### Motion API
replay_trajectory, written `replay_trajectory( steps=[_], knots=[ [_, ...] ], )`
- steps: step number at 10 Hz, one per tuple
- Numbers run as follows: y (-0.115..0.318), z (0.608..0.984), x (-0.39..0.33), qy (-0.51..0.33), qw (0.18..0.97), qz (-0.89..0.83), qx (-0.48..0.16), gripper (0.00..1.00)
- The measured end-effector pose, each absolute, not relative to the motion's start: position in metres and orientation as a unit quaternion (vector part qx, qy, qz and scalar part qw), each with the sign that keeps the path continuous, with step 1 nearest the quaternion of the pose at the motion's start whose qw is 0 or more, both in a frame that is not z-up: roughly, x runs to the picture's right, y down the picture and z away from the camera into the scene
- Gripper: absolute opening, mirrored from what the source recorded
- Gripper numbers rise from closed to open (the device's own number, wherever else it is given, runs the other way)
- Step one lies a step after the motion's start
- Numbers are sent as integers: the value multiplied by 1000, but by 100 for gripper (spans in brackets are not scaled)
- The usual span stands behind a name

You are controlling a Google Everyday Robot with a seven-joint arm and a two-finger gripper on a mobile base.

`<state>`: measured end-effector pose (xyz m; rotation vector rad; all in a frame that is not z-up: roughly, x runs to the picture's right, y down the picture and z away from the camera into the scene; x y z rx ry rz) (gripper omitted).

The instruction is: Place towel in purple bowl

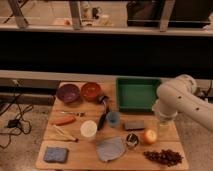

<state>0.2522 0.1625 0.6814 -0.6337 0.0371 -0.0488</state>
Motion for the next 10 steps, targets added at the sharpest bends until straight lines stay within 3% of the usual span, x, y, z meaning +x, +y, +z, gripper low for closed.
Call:
replay_trajectory(
  steps=[5, 10],
  knots=[
    [218, 653, 199, -27, 937, -106, -331, 80],
    [259, 657, 137, -66, 921, -171, -343, 80]
  ],
)
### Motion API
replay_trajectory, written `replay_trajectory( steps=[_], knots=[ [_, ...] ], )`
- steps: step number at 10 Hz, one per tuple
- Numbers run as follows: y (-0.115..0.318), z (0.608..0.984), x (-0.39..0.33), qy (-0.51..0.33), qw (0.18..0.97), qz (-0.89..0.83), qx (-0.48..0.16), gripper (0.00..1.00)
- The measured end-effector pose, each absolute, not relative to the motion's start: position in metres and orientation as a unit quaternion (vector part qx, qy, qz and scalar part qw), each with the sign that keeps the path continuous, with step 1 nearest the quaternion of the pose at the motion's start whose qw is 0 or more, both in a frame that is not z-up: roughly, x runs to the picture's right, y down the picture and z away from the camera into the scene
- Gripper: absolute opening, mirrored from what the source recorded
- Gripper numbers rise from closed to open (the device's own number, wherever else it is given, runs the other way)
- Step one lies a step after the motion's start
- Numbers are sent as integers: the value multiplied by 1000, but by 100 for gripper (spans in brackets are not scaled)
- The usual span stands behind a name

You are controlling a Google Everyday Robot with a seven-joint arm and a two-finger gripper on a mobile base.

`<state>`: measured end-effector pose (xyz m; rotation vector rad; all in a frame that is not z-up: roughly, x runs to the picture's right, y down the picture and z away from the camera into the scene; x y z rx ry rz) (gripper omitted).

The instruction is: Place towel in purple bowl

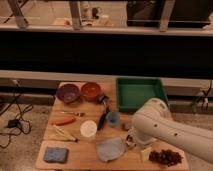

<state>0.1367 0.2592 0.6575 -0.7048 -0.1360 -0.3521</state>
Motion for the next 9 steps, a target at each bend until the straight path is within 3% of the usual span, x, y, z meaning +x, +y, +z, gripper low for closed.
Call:
replay_trajectory(
  steps=[5, 9],
  knots=[
    [286, 654, 85, -101, 908, -212, -346, 80],
    [304, 676, 73, -104, 902, -224, -355, 80]
  ],
)
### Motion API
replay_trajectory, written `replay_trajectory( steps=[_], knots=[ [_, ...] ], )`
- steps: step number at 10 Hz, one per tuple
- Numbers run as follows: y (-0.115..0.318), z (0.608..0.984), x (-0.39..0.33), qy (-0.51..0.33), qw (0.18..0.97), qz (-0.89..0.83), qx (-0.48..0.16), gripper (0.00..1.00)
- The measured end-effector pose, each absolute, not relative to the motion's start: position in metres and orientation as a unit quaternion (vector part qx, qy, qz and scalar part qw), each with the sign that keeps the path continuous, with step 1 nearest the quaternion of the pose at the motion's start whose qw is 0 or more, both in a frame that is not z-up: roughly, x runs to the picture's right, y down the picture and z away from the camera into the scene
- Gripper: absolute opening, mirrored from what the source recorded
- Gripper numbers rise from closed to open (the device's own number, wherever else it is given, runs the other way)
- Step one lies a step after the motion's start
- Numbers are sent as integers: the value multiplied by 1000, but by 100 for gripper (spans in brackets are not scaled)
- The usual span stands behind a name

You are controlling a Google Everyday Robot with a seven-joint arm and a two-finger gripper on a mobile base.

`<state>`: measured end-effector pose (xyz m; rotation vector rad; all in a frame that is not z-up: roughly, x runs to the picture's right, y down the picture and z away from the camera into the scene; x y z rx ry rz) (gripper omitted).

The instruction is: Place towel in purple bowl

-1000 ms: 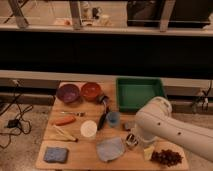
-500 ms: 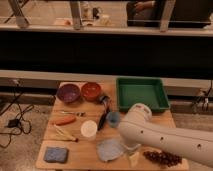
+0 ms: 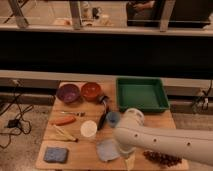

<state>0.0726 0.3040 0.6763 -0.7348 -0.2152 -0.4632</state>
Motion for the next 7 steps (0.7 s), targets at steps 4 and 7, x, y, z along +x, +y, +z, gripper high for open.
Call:
replay_trajectory(
  steps=[4, 7],
  knots=[
    [307, 696, 55, -110, 896, -235, -359, 80],
    [313, 708, 54, -110, 893, -236, -367, 80]
  ],
)
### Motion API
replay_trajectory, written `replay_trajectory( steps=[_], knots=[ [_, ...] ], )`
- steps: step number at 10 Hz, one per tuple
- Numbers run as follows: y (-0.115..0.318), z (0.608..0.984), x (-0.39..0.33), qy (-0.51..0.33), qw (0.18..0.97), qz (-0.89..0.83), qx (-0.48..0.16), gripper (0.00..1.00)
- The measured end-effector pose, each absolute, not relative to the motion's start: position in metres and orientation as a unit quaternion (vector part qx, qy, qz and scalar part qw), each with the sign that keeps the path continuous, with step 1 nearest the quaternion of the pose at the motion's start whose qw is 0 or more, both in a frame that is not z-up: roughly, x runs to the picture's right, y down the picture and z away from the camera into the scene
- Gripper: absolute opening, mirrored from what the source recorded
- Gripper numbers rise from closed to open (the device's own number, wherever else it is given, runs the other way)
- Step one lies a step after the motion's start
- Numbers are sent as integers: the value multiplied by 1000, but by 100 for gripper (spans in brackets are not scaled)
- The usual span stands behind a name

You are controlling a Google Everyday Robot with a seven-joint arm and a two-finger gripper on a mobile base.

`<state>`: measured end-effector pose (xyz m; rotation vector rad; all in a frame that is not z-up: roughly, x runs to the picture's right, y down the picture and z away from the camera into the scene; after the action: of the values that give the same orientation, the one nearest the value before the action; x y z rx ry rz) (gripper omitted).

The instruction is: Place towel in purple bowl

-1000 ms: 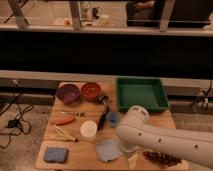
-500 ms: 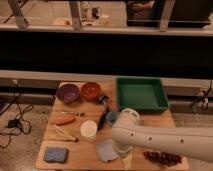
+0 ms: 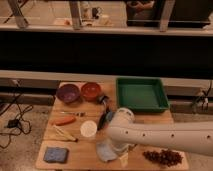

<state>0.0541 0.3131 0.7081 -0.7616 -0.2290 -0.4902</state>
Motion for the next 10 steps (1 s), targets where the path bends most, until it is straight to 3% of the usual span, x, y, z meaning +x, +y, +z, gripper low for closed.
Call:
replay_trajectory(
  steps=[10],
  knots=[
    [339, 724, 53, -130, 879, -235, -394, 80]
  ],
)
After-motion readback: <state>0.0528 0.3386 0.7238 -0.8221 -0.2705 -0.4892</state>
